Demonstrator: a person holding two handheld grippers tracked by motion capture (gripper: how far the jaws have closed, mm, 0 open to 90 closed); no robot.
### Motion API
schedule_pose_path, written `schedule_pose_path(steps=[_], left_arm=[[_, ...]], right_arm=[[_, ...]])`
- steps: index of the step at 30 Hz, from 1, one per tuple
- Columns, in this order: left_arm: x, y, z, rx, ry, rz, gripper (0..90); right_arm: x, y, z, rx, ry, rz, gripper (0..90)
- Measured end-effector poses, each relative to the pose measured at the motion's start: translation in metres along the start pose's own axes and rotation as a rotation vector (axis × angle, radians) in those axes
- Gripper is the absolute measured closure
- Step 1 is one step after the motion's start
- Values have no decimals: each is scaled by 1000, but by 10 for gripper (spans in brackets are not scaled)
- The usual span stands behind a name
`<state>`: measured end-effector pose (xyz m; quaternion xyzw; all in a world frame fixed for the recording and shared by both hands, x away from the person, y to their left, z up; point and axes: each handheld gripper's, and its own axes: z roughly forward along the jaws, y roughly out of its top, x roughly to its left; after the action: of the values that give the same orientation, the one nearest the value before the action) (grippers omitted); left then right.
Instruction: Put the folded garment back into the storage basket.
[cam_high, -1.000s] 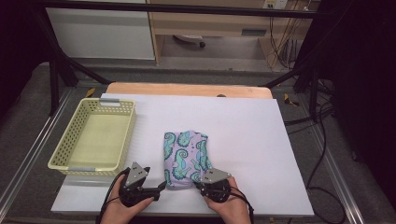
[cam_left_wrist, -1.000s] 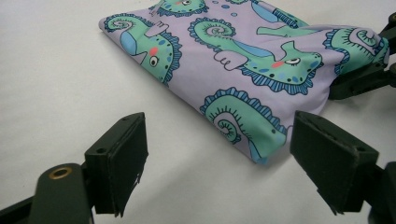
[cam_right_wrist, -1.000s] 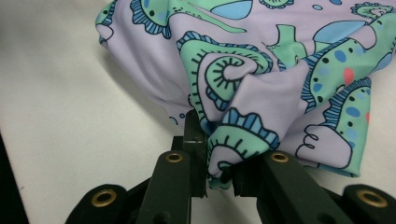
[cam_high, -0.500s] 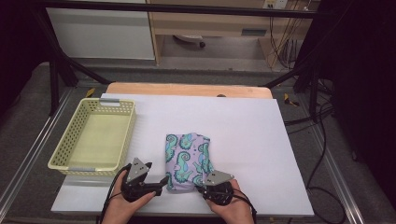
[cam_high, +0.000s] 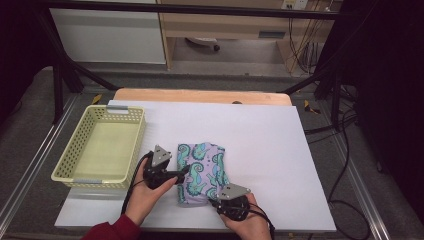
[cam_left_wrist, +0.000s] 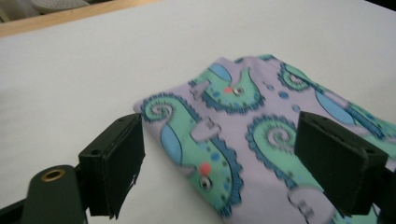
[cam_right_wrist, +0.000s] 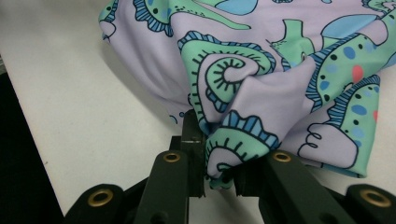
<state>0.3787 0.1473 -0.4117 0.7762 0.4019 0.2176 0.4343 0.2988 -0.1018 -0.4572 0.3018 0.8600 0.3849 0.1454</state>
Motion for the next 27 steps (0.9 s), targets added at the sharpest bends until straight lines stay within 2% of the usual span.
schedule_pose_path(steps=[2, 4, 5, 6, 7, 9, 12, 13, 15, 19, 27], left_arm=[[3, 11, 10, -7, 11, -1, 157], [5, 17, 17, -7, 20, 6, 157], [7, 19, 21, -6, 23, -4, 156], [7, 19, 21, -6, 23, -4, 157], [11, 22, 31, -2, 35, -20, 161], [15, 23, 38, 9, 41, -36, 162], [20, 25, 50, 21, 70, -31, 162], [20, 25, 50, 21, 70, -31, 159], [24, 26, 57, 16, 104, -16, 159], [26, 29, 64, 25, 112, -13, 160], [28, 33, 68, 32, 130, 1, 166]], right_arm=[[0, 0, 0, -2, 0, -9, 773], [0, -1, 0, -5, 0, -13, 772], [0, -1, 0, -5, 0, -12, 772], [1, -1, 0, -4, -2, -11, 772], [1, -1, 0, -2, -3, -11, 772], [2, 0, 0, 0, -10, -16, 772], [2, 0, 0, -2, -12, -19, 771], [1, 0, 0, 0, -7, -13, 771], [1, 0, 0, -1, -5, -7, 770], [2, 0, 0, 1, -10, -21, 769], [2, -1, 0, -3, -13, -15, 768]])
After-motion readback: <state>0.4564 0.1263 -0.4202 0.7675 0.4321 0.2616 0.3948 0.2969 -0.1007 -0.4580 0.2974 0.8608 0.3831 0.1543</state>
